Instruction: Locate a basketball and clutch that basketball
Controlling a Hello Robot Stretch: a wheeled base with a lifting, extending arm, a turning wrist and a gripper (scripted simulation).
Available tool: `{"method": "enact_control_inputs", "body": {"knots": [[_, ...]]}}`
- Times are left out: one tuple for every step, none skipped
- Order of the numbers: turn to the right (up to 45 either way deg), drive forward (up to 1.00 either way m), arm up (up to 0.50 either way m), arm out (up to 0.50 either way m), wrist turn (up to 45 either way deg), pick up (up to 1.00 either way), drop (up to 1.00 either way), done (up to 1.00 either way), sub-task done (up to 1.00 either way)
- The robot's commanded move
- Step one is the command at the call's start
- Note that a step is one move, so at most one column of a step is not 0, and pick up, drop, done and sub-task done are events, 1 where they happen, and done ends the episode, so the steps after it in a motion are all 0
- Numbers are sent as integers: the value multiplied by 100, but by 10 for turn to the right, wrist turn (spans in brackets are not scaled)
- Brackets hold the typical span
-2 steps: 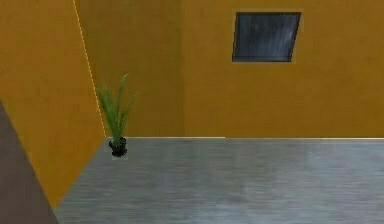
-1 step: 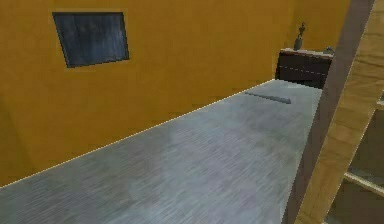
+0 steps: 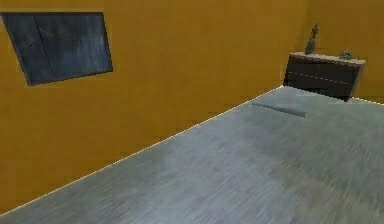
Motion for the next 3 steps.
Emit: {"method": "enact_control_inputs", "body": {"knots": [[-450,0,0,0,0,0,0,0,0],[0,35,0,0,0,0,0,0,0],[450,0,0,0,0,0,0,0,0]]}}
